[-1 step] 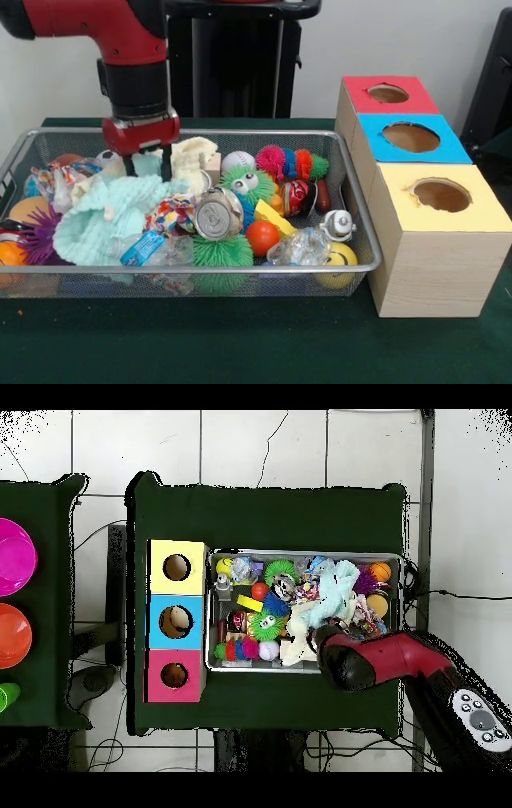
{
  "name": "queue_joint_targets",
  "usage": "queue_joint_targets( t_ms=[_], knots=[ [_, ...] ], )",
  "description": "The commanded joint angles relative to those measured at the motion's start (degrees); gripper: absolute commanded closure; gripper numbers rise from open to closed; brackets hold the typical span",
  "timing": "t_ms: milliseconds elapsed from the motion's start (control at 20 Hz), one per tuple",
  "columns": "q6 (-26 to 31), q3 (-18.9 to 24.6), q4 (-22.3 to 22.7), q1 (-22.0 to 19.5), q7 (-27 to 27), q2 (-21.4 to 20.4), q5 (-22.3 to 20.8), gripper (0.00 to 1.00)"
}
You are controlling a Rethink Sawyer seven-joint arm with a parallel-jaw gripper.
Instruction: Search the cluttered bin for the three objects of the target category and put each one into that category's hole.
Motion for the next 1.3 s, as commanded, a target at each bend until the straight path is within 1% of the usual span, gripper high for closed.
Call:
queue_joint_targets(
  t_ms=[50, 150, 250, 350, 450, 500, 550, 1050, 1250, 1300],
  knots=[
    [-6.74, -8.99, -10.09, 6.86, 7.1, 12.86, -10.42, 0.0],
    [-8.05, -11.25, -12.18, 9.15, 8.48, 14.3, -11.14, 0.0],
    [-9.14, -13.44, -14.04, 10.98, 9.16, 15.25, -10.87, 0.0],
    [-9.42, -14.72, -15.61, 11.62, 8.45, 15.92, -9.85, 0.0],
    [-7.17, -14.36, -16.25, 10.53, 6.1, 16.31, -7.32, 0.0],
    [-5.04, -14.04, -16.58, 9.94, 4.81, 16.61, -5.59, 0.0],
    [-5.67, -14.23, -16.67, 9.91, 3.61, 16.75, -4.86, 1.0],
    [-5.58, -16.12, -17.06, 11.84, 3.89, 16.01, -3.44, 1.0],
    [-3.94, -15.9, -16.56, 11.91, 2.83, 15.3, -1.87, 1.0],
    [-4.28, -15.05, -15.48, 11.68, 2.21, 14.08, -1.34, 1.0]
  ],
)
